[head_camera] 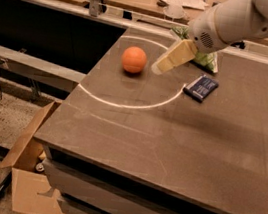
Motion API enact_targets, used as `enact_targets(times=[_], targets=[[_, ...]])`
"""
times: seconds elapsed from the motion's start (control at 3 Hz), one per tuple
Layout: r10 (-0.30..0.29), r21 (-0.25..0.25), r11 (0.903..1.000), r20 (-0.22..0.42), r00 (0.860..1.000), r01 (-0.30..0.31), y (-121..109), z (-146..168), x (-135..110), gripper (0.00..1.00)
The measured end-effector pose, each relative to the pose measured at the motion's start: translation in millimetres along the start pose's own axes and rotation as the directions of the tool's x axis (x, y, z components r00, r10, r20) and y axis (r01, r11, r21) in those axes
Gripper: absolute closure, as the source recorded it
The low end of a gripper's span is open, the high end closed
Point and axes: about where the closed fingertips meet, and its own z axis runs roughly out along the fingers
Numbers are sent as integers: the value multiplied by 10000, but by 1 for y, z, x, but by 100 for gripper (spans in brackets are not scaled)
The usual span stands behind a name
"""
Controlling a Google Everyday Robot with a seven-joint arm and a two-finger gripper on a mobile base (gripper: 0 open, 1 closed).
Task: Move orange near rxbar blueberry
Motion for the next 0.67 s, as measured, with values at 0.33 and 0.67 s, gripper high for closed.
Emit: enact_targets(times=[0.33,0.67], targets=[[279,-191,9994,-588,9979,-290,-4,53,-2,0],[438,-376,9982,-882,9951,-473,-2,81,-2,0]])
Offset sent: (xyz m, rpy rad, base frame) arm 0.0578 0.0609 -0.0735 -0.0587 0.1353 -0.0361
